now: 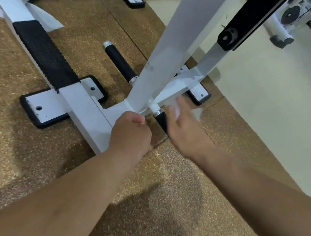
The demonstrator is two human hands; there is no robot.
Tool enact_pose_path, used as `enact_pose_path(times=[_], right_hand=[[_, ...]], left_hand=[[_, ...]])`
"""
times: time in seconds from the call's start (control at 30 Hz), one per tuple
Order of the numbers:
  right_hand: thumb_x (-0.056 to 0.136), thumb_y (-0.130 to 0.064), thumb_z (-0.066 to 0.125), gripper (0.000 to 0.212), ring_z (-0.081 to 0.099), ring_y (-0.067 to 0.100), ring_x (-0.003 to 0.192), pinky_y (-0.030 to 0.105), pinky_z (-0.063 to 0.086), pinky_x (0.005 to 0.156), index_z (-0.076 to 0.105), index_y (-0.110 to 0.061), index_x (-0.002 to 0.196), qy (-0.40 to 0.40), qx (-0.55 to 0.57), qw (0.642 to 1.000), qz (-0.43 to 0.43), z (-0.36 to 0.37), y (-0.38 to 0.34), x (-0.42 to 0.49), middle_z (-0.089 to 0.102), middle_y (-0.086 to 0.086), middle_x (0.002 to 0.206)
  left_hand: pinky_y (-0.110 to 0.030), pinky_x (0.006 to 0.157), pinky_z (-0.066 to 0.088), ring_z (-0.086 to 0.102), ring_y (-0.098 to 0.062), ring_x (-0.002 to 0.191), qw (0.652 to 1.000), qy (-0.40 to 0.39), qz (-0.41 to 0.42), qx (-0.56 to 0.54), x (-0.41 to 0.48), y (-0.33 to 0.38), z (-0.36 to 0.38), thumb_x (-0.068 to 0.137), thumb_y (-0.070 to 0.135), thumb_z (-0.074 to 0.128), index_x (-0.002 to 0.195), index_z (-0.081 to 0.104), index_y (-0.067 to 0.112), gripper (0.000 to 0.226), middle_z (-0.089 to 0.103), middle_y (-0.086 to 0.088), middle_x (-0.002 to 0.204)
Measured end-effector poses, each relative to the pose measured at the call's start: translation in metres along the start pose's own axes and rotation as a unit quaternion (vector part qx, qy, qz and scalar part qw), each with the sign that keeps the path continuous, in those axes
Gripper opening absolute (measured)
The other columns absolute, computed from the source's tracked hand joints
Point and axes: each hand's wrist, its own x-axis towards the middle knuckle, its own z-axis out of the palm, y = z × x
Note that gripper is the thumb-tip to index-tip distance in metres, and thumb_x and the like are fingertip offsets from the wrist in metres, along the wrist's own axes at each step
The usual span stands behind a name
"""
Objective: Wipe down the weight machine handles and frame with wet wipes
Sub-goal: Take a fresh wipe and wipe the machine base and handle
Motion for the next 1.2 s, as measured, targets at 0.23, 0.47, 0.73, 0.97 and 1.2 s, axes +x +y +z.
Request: enact_pose_path(times=[0.23, 0.47, 0.73, 0.97, 1.2], right_hand=[[0.114, -0.051, 0.020, 0.054, 0.068, 0.034, 0.109, 0.048, 0.055, 0.096, 0.048, -0.010, 0.135, -0.039, -0.071, 0.995, 0.053, 0.026, 0.000, 0.023, 0.068, 0.019, 0.125], [0.113, -0.053, 0.018, 0.064, 0.063, 0.030, 0.105, 0.042, 0.049, 0.097, 0.060, -0.006, 0.123, -0.043, 0.059, 0.985, 0.157, 0.016, -0.004, 0.045, 0.067, 0.017, 0.119], [0.114, -0.041, 0.029, 0.046, 0.059, 0.028, 0.096, 0.036, 0.043, 0.080, 0.037, -0.009, 0.146, -0.001, -0.133, 0.991, -0.008, 0.039, 0.022, 0.024, 0.059, 0.015, 0.130], [0.114, -0.042, 0.030, 0.045, 0.067, 0.019, 0.088, 0.041, 0.060, 0.082, 0.035, -0.017, 0.151, -0.019, -0.116, 0.993, 0.000, 0.028, 0.056, -0.029, 0.066, 0.007, 0.115], [0.117, -0.039, 0.017, 0.059, 0.053, 0.014, 0.062, 0.027, 0.039, 0.053, 0.057, -0.012, 0.083, -0.010, 0.093, 0.986, 0.141, 0.018, -0.001, 0.029, 0.057, 0.004, 0.071]], left_hand=[[-0.049, 0.079, 0.064, 0.075, -0.024, 0.085, 0.993, -0.023, 0.066, 0.095, 0.001, -0.007, -0.017, 0.097, 0.013, 0.051, 0.097, 0.061, 0.036, 0.025, 0.071, 0.002, 0.100], [-0.051, 0.082, 0.064, 0.078, -0.031, 0.074, 0.998, -0.038, 0.024, 0.053, 0.007, -0.010, -0.027, 0.100, 0.003, 0.052, 0.109, 0.062, 0.018, 0.020, 0.075, -0.010, 0.080], [-0.053, 0.080, 0.064, 0.079, -0.032, 0.076, 0.997, -0.051, 0.000, 0.050, 0.012, -0.008, -0.025, 0.095, 0.000, 0.052, 0.107, 0.060, 0.022, 0.027, 0.074, -0.012, 0.086], [-0.053, 0.082, 0.064, 0.079, -0.028, 0.075, 0.996, -0.068, 0.001, 0.050, 0.018, -0.008, -0.027, 0.095, 0.005, 0.057, 0.115, 0.058, 0.023, 0.027, 0.074, -0.010, 0.089], [-0.053, 0.076, 0.065, 0.078, -0.032, 0.077, 0.996, -0.063, 0.026, 0.063, 0.014, -0.007, -0.024, 0.092, 0.013, 0.061, 0.112, 0.058, 0.025, 0.024, 0.073, -0.007, 0.089]])
